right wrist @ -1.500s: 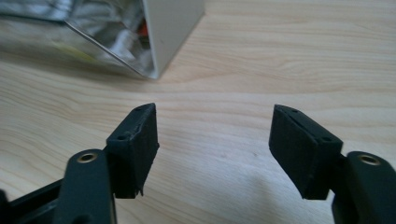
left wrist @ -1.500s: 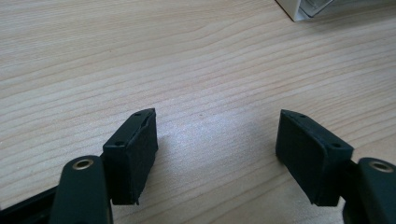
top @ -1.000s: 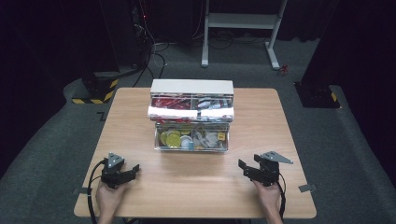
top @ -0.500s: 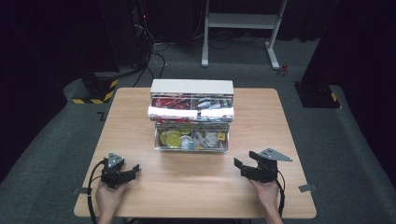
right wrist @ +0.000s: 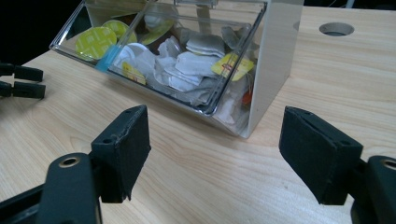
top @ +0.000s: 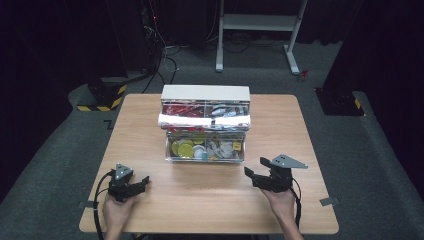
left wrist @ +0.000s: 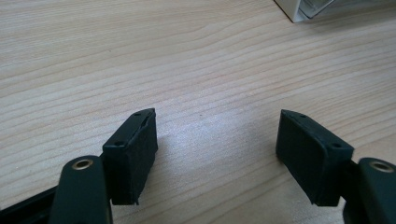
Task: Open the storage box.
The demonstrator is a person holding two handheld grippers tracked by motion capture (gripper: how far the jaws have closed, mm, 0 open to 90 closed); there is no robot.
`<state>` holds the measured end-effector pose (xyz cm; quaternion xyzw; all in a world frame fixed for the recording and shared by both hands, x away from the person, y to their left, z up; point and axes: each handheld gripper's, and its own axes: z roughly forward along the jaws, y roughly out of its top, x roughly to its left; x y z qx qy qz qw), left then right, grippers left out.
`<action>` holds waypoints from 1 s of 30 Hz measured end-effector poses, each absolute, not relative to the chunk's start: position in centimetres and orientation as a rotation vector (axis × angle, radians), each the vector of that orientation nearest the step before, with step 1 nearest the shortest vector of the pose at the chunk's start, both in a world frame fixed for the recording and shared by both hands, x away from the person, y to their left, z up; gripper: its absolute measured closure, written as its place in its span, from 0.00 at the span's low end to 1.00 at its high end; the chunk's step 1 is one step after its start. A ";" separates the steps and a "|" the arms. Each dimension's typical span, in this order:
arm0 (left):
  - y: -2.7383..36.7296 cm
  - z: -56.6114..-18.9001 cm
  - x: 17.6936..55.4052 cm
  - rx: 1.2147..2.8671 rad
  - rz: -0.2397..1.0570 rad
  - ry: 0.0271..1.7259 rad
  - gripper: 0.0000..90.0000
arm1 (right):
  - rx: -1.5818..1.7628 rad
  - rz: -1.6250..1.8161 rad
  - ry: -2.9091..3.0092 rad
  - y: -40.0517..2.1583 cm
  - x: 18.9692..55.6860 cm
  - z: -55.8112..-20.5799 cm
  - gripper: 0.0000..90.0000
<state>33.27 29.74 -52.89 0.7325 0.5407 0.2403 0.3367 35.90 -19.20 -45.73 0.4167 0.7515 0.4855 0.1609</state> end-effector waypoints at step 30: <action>29.7 -52.9 33.3 1.906 0.626 1.412 0.33 | 0.983 1.399 2.201 -16.1 36.8 -41.5 0.61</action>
